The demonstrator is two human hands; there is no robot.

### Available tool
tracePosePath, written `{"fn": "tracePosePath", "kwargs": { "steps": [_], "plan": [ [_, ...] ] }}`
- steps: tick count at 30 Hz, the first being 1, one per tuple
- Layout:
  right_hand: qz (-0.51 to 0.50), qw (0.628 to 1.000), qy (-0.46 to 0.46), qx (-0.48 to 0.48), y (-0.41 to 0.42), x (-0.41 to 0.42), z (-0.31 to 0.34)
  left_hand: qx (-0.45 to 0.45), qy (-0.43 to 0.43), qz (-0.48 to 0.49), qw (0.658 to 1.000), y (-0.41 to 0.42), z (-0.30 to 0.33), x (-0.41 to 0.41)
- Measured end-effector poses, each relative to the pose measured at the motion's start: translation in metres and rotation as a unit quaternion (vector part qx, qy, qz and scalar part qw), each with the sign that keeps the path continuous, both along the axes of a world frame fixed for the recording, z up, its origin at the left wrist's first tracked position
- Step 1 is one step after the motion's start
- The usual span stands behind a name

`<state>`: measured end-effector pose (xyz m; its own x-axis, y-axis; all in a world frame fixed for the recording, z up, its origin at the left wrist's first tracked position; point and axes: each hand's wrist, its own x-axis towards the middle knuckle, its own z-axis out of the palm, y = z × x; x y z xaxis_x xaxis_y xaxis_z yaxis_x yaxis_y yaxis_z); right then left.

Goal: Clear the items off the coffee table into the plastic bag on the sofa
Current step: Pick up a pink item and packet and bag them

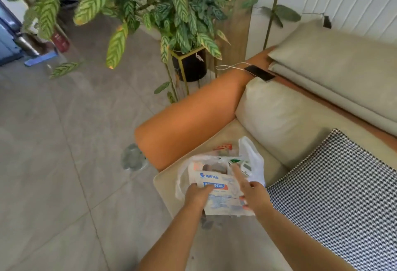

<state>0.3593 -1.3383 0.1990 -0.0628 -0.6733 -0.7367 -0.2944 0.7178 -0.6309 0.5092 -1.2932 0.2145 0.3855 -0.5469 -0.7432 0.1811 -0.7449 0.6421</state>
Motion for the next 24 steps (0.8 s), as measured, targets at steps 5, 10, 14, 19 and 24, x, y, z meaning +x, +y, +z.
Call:
{"fn": "tracePosePath", "kwargs": {
  "steps": [5, 10, 14, 19, 24],
  "plan": [
    [-0.030, 0.997, 0.071, -0.018, -0.034, 0.016, -0.032, 0.054, 0.006, -0.075, 0.996, -0.057, -0.050, 0.009],
    [-0.064, 0.996, 0.045, -0.035, -0.061, 0.041, -0.060, 0.096, 0.036, -0.098, 0.990, -0.101, -0.087, 0.024],
    [0.002, 0.985, 0.165, -0.055, -0.069, 0.052, -0.083, 0.074, 0.026, -0.092, 0.993, -0.120, -0.109, 0.034],
    [0.008, 0.973, 0.217, -0.080, -0.076, 0.047, -0.090, 0.028, -0.061, -0.136, 0.989, -0.137, -0.123, 0.038],
    [0.114, 0.951, 0.250, -0.141, -0.089, 0.054, -0.098, -0.004, -0.194, -0.204, 0.960, -0.142, -0.140, 0.020]
  ]
}}
